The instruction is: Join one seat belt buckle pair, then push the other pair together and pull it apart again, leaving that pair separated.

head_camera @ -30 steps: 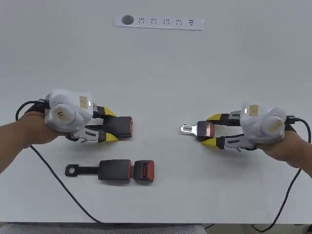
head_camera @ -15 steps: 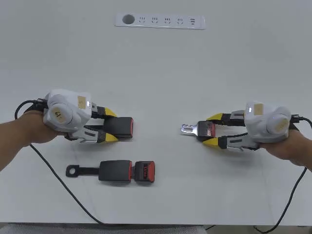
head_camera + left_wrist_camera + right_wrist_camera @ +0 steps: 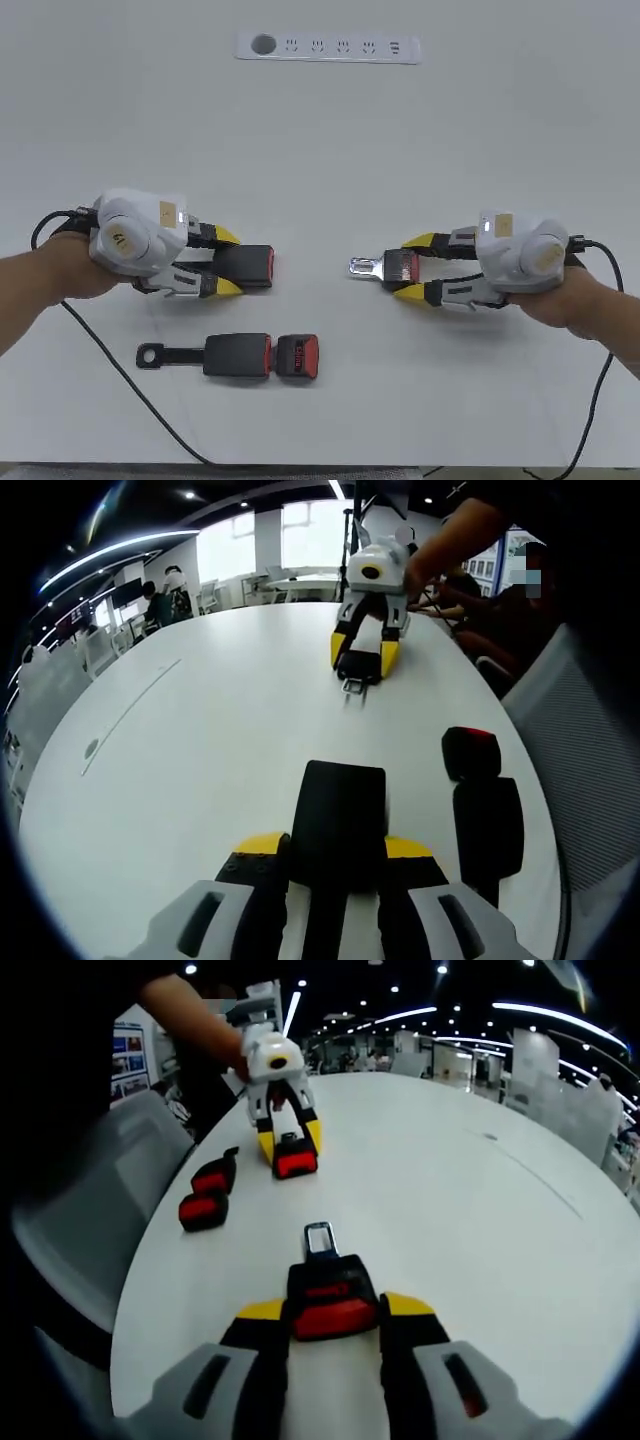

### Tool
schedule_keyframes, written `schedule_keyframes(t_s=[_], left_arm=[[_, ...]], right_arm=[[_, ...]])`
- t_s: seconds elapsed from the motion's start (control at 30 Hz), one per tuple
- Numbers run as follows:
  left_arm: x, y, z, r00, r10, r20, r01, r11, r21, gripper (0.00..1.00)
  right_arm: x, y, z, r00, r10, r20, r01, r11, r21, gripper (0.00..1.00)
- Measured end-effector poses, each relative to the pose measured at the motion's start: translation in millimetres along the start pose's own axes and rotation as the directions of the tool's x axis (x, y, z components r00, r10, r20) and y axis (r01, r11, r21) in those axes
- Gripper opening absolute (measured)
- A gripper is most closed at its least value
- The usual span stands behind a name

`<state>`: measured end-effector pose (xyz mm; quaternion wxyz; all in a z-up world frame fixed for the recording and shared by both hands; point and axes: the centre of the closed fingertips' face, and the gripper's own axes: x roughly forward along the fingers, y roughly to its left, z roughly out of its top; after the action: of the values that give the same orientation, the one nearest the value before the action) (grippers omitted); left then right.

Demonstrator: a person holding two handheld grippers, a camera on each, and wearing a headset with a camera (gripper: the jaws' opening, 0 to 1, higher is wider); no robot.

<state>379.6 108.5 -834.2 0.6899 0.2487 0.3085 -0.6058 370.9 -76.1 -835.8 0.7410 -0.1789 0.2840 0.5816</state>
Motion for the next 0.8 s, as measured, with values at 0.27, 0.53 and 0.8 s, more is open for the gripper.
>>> schedule_keyframes(t_s=[0.27, 0.53, 0.8], left_arm=[[2.3, -0.7, -0.1, 1.0000, 0.000, -0.003, 0.000, 1.000, -0.001, 0.36], [3.4, -1.5, 1.0, 1.0000, 0.000, -0.008, 0.000, 1.000, 0.001, 0.36], [3.7, -1.6, 1.4, 0.9999, 0.000, -0.011, 0.000, 1.000, 0.000, 0.36]], right_arm=[[23.8, 2.9, 15.5, 0.9994, 0.018, 0.030, -0.018, 1.000, 0.000, 0.35], [50.1, 10.8, 30.8, 0.9986, 0.038, 0.037, -0.037, 0.999, -0.024, 0.35], [68.6, 18.7, 44.9, 0.9973, 0.048, 0.055, -0.048, 0.999, -0.018, 0.35]])
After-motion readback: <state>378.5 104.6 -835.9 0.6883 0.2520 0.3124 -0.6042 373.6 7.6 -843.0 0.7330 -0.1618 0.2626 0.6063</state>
